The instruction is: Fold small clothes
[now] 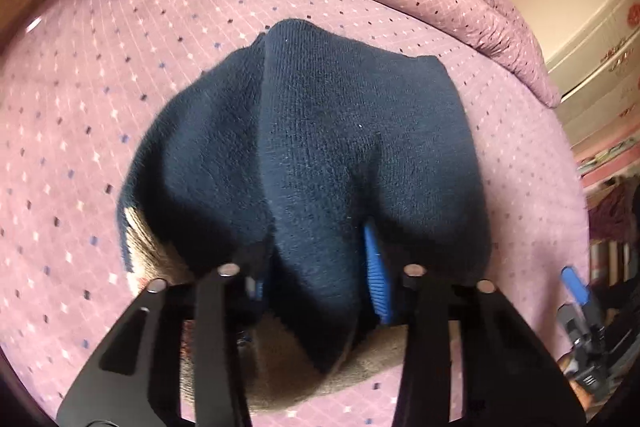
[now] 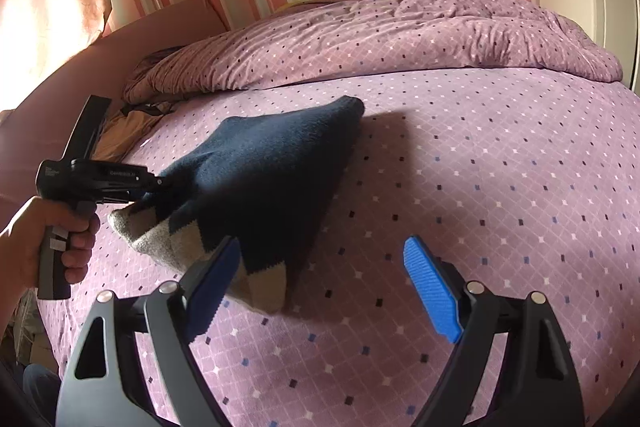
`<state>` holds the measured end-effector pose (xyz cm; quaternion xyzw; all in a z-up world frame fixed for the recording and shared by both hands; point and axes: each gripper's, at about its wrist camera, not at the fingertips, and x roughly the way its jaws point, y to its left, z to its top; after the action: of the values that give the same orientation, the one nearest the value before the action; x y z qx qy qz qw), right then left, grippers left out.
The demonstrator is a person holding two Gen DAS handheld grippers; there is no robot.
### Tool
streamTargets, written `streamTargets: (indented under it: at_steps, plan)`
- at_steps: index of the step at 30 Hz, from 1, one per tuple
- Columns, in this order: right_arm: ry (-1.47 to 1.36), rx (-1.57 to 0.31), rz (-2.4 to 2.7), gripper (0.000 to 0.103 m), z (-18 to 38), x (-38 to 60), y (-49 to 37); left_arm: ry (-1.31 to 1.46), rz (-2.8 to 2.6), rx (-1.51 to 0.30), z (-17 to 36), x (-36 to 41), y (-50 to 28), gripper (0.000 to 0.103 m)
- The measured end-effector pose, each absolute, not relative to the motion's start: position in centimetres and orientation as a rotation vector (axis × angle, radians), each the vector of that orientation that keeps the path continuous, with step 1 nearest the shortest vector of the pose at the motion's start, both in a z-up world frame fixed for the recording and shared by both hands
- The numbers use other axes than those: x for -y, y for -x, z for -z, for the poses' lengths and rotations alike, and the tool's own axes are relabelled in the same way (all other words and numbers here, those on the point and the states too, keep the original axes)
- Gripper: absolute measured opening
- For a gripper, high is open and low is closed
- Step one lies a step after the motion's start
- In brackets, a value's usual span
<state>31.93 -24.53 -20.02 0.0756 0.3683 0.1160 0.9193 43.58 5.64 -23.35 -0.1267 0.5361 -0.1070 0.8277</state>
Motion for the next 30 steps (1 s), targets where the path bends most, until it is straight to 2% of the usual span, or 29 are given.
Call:
streamTargets:
  at_steps: [3,6,11,19,26,28,30]
  plan:
    - [-0.133,-0.791,-0.224,0.085,20.5,23.2,-33.6,0.242,0.211,-1.120,23.1,-5.4,-43.4,0.023]
    - [-0.135,-0.879,-0.197,0.085,22.3,21.9,-35.9,0.202,0.185,-1.084,22.6,-5.0,-42.9,0.020]
    - [-0.116,-0.934,-0.189,0.085,23.9,19.9,-37.5,0.103,0.119,-1.015,21.6,-4.8,-42.3,0.019]
    - [-0.077,-0.878,-0.230,0.085,21.5,17.0,-37.6,-0.074,0.005,-0.930,20.9,-5.7,-41.0,0.015]
    - [-0.009,-0.902,-0.213,0.085,22.0,14.8,-39.1,-0.163,-0.037,-0.937,23.9,-6.5,-40.0,0.015]
    - [0.028,-0.947,-0.197,0.089,23.5,14.1,-39.9,-0.157,-0.044,-0.933,24.8,-6.7,-39.8,0.016]
    - [0.068,-0.961,-0.157,0.101,24.6,13.9,-40.3,-0.161,-0.044,-0.924,25.3,-6.7,-39.7,0.019]
